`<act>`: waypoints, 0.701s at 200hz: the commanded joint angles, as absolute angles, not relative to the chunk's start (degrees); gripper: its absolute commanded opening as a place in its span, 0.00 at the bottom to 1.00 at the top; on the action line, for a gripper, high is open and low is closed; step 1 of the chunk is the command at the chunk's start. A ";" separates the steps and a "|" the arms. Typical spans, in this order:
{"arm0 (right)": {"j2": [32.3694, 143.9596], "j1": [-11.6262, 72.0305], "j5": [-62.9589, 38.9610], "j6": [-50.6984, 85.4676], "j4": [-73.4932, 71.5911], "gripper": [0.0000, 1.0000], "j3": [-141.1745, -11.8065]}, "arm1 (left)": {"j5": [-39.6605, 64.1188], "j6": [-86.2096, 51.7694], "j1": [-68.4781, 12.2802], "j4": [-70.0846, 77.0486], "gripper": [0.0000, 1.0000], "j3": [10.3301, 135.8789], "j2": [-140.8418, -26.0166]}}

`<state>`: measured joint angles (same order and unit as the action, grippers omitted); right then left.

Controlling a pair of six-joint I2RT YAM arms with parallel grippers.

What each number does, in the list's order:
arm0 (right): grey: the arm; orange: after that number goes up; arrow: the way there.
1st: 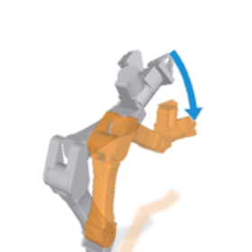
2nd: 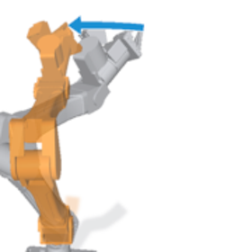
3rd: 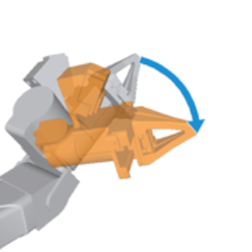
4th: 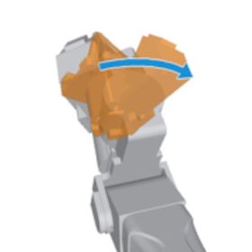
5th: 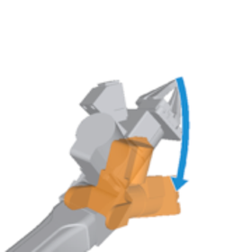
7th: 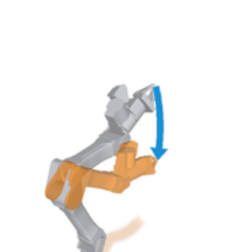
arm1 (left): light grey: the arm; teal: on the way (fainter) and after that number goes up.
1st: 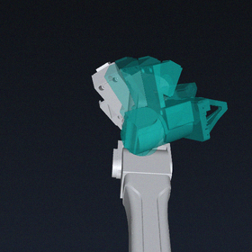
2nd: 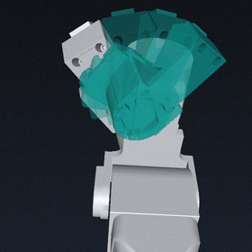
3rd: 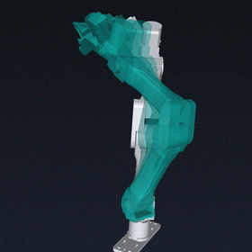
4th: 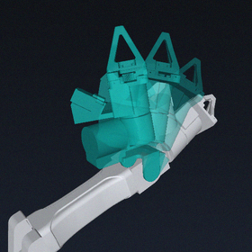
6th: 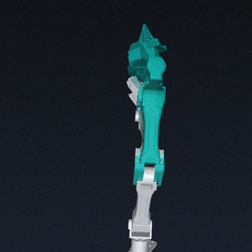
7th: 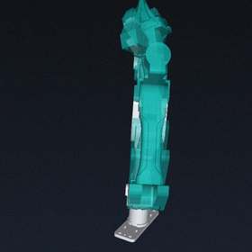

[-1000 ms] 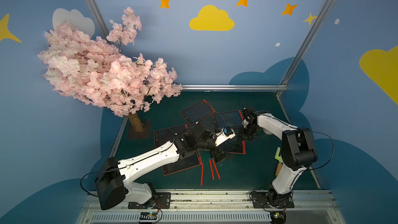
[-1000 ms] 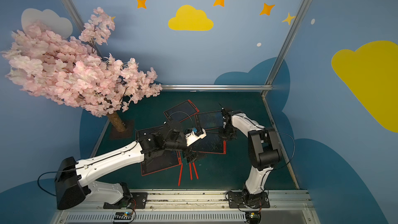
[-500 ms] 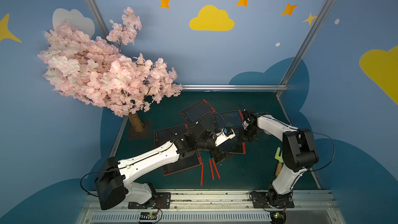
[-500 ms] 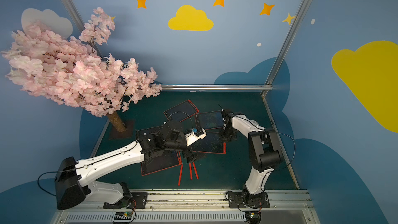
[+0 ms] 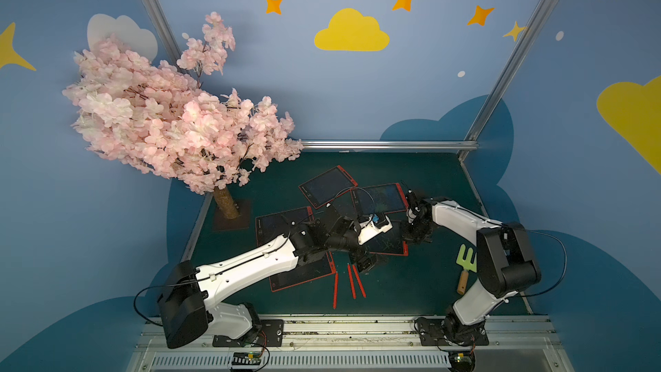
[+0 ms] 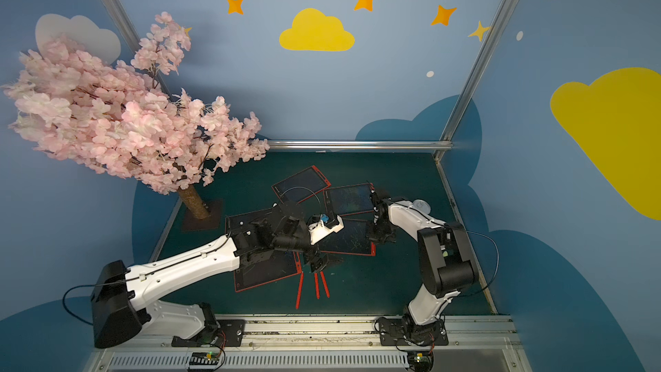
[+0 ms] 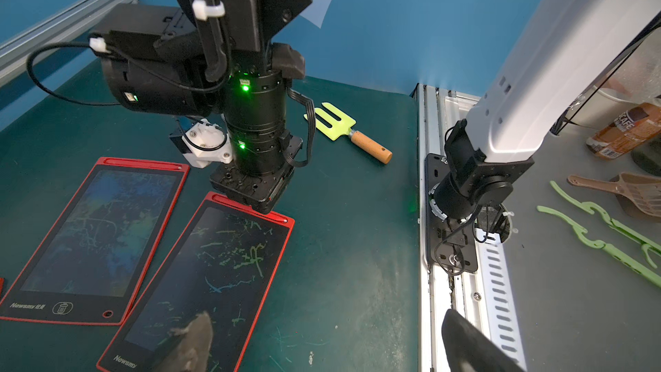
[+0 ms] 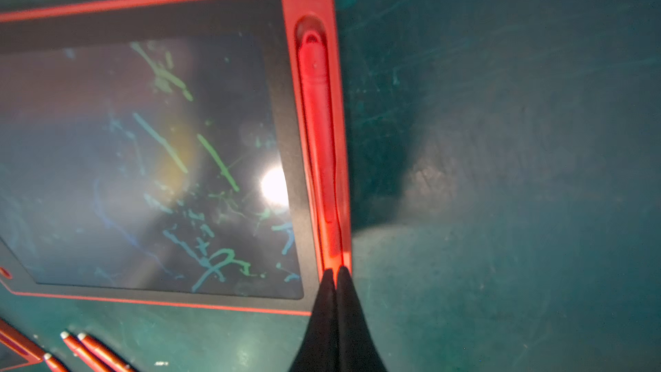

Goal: Place the stylus back onto the writing tablet
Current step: Place the stylus on the writing tablet.

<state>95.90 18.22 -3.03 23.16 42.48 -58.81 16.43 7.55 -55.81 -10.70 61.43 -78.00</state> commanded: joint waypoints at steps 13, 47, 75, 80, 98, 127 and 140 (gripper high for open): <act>95.57 18.43 -3.01 24.34 41.29 0.01 -59.23 | 16.03 8.78 -56.29 -11.56 0.99 62.00 -78.42; 96.67 18.47 -2.68 24.69 41.01 0.00 -59.48 | 16.05 8.79 -56.49 -11.60 0.99 61.99 -78.56; 97.10 18.59 -2.55 24.91 40.94 0.00 -59.50 | 15.95 8.77 -56.58 -11.69 0.99 62.03 -78.66; 97.23 18.62 -2.55 24.96 40.91 0.00 -59.56 | 15.95 8.77 -56.64 -11.69 0.99 62.04 -78.66; 97.55 18.65 -2.14 24.98 40.96 0.00 -59.45 | 16.06 8.78 -56.60 -11.69 0.99 62.05 -78.74; 98.37 18.69 -1.50 25.13 41.13 0.00 -59.77 | 15.92 8.83 -56.69 -11.78 0.99 62.02 -78.66; 98.83 18.87 -1.41 25.21 41.22 0.00 -59.98 | 15.91 8.96 -56.69 -11.78 0.99 61.95 -78.71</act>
<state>97.60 18.39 -2.39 24.64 40.86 -58.83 15.99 7.86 -56.45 -10.79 61.43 -78.00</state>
